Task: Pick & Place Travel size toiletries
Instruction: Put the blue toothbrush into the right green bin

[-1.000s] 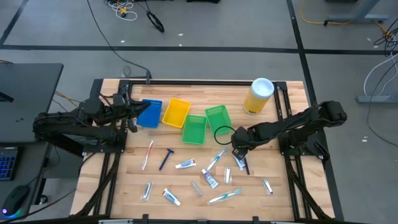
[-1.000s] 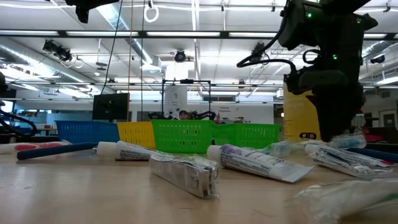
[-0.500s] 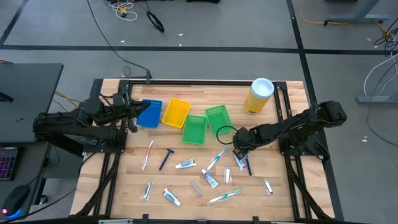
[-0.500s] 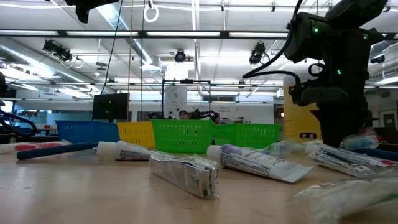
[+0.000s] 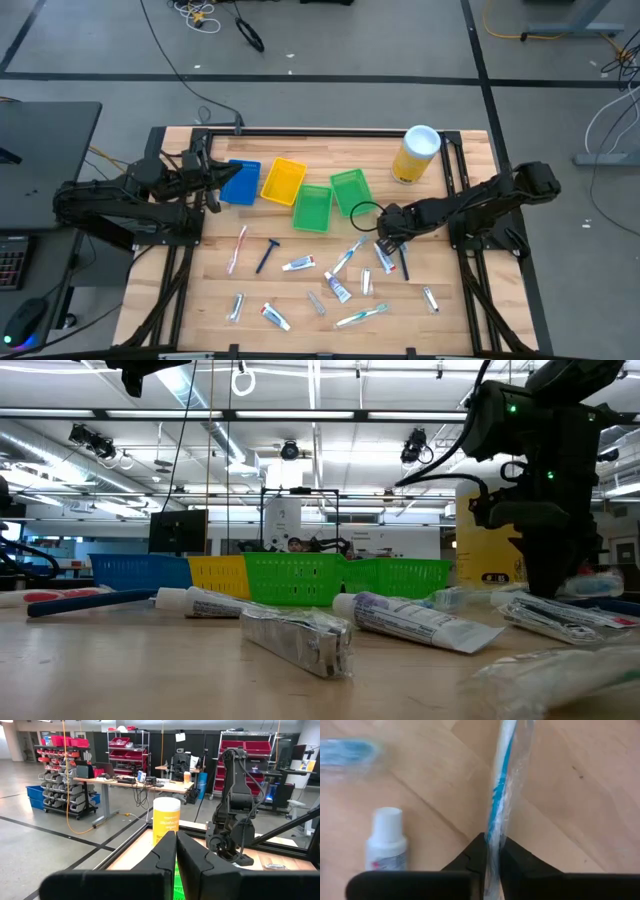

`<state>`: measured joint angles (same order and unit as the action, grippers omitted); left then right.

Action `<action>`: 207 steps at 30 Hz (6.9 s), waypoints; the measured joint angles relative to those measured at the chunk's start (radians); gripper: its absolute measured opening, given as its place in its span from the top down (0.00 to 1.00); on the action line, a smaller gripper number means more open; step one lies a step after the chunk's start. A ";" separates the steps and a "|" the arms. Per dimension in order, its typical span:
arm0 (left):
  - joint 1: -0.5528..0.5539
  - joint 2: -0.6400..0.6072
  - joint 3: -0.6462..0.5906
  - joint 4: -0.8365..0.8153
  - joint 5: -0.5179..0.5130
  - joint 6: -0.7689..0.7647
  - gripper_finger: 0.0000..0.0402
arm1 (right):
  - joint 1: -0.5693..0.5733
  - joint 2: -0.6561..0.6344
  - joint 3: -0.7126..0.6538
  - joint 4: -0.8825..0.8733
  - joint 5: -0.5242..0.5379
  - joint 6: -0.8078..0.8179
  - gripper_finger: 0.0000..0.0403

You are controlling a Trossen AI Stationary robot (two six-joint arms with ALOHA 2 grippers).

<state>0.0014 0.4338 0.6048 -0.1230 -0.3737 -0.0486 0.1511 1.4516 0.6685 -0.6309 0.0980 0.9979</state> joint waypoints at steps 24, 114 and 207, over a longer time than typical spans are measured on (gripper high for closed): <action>0.000 0.000 0.000 0.000 0.000 0.000 0.98 | -0.001 -0.418 0.002 -0.153 0.056 0.017 0.93; 0.000 0.020 0.000 0.003 0.135 -0.006 0.97 | -0.251 -0.051 0.050 0.698 0.201 -0.795 0.61; -0.205 0.445 0.000 0.076 0.079 -0.132 0.74 | 0.007 0.294 0.051 0.744 -0.170 -1.093 0.77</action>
<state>-0.2039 0.8791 0.6052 -0.0467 -0.2951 -0.1802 0.1577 1.7458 0.7197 0.1130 -0.0715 -0.0948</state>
